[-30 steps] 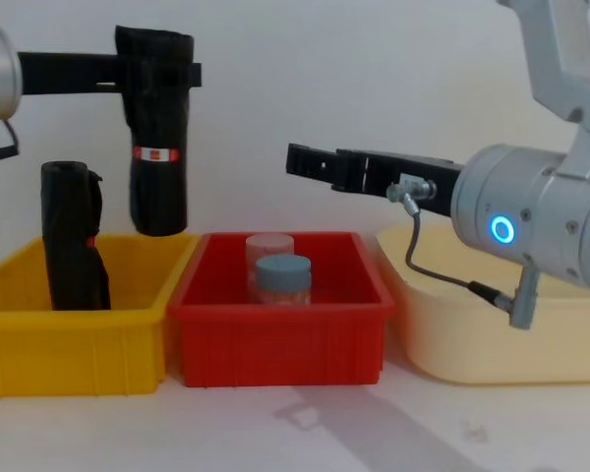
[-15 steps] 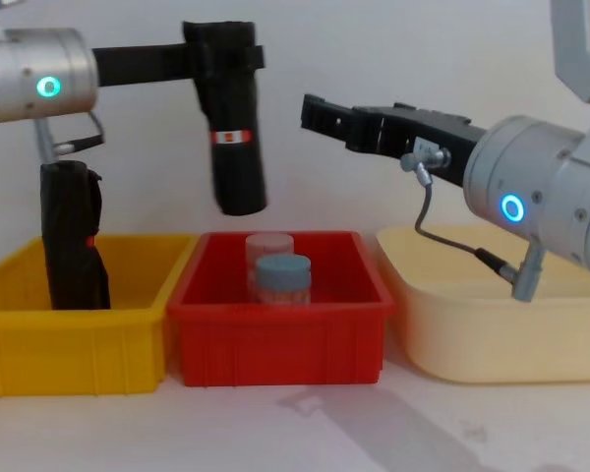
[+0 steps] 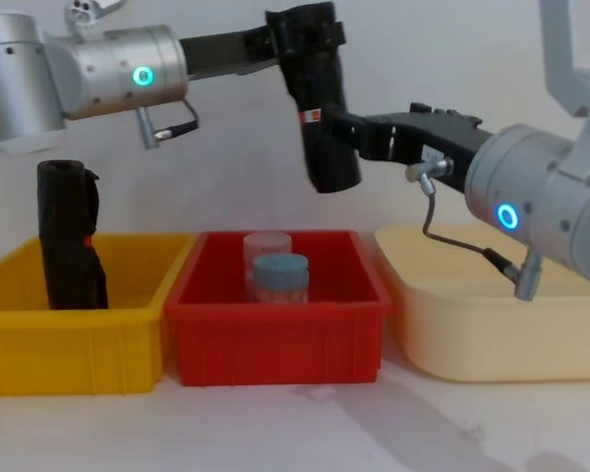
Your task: Pick up the garbage bag with the one hand and transfer it to the other hand.
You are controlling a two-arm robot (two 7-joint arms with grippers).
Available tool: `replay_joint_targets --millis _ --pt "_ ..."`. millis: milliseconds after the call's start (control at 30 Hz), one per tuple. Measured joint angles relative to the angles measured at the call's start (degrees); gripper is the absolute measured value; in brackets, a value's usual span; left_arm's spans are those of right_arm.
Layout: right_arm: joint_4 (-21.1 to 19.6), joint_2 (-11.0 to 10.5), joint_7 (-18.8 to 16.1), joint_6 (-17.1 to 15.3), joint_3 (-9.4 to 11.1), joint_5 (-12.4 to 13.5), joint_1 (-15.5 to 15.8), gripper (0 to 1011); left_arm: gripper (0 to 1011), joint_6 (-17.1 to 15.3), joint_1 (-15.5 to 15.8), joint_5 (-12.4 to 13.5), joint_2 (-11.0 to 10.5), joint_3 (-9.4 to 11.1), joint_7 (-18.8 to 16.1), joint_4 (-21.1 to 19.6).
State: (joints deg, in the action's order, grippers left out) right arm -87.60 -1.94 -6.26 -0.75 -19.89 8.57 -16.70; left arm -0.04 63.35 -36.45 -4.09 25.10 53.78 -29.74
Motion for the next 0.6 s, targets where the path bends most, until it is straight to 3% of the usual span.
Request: replay_joint_targets --millis 33,67,233,600 --pt "0.48 0.1 0.2 0.05 -0.01 -0.29 -0.32 1001 504 0.35 0.46 -0.29 0.28 0.16 0.54 0.83" --pt "0.86 0.19 0.43 0.11 -0.01 -0.63 -0.57 1001 504 1.38 2.54 -1.15 1.46 0.9 2.16 4.74" --pt "4.01 1.04 1.91 0.2 -0.01 -2.69 -2.73 1001 503 2.93 5.49 -2.45 3.2 1.91 4.54 10.28" --pt "9.49 2.84 5.21 0.62 0.42 -6.07 -7.05 1001 503 4.88 9.41 -4.1 5.49 3.25 7.61 17.59"
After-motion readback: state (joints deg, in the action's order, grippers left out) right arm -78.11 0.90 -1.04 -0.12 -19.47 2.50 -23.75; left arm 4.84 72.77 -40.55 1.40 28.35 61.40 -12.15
